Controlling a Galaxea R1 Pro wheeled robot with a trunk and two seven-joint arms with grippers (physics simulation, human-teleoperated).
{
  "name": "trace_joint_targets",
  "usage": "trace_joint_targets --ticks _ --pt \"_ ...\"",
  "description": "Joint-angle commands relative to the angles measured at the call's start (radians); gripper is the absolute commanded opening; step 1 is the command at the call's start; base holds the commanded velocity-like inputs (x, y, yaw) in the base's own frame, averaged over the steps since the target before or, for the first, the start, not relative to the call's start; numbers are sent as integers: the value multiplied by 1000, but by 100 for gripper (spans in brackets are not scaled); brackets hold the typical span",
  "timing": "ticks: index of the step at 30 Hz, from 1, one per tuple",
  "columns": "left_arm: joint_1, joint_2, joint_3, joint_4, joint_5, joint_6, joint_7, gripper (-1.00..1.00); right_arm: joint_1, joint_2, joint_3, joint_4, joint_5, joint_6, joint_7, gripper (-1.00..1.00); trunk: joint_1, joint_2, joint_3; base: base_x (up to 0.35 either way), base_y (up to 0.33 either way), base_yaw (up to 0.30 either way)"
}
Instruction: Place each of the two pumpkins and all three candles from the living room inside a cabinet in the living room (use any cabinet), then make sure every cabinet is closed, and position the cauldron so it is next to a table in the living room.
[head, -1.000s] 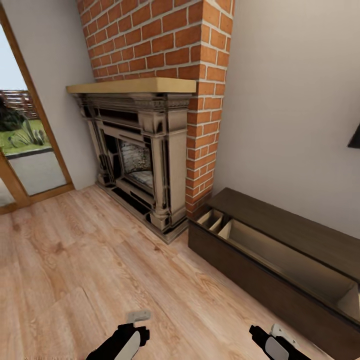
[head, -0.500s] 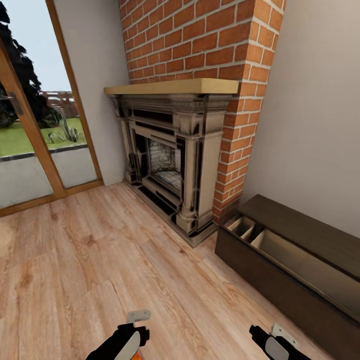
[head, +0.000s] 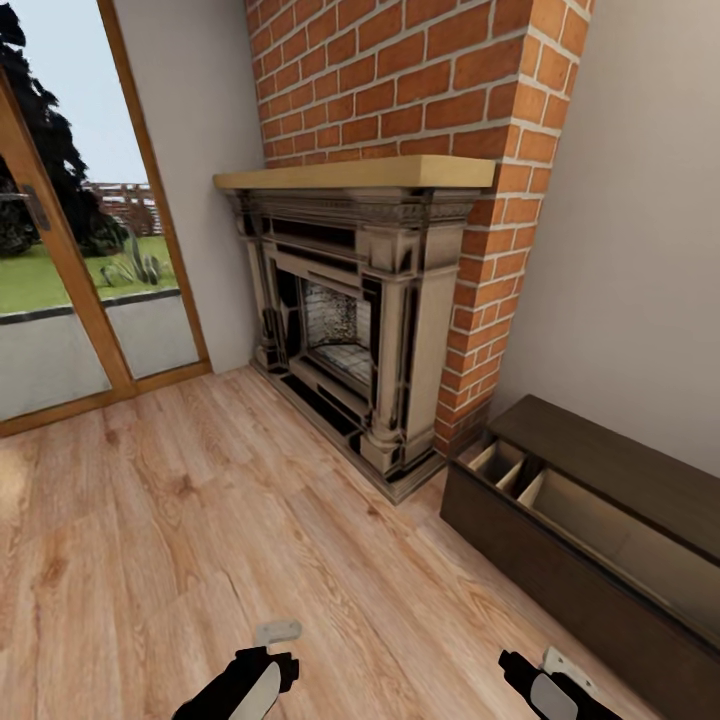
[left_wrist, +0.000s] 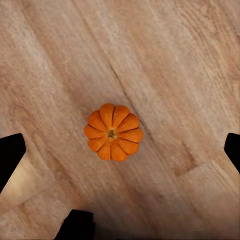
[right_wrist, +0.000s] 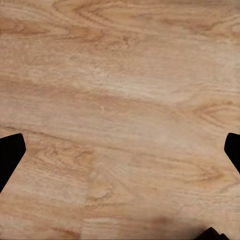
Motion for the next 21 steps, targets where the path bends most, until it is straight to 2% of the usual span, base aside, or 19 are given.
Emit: trace_joint_targets --ticks 1,7,17,21 --pt "-1 1 -6 -2 9 2 9 100 0 -1 8 -2 -7 3 -7 100 0 0 -1 83 81 0" --pt "-1 2 -6 -2 10 -2 9 100 0 -1 9 -2 -7 3 -7 100 0 0 -1 120 178 0" --pt "-1 3 -6 -2 9 -5 9 100 0 -1 9 -2 -7 3 -7 100 0 0 -1 33 55 0" --pt "-1 4 -5 -2 8 -26 9 100 0 -1 9 -2 -7 2 -7 100 0 0 -1 4 10 0"
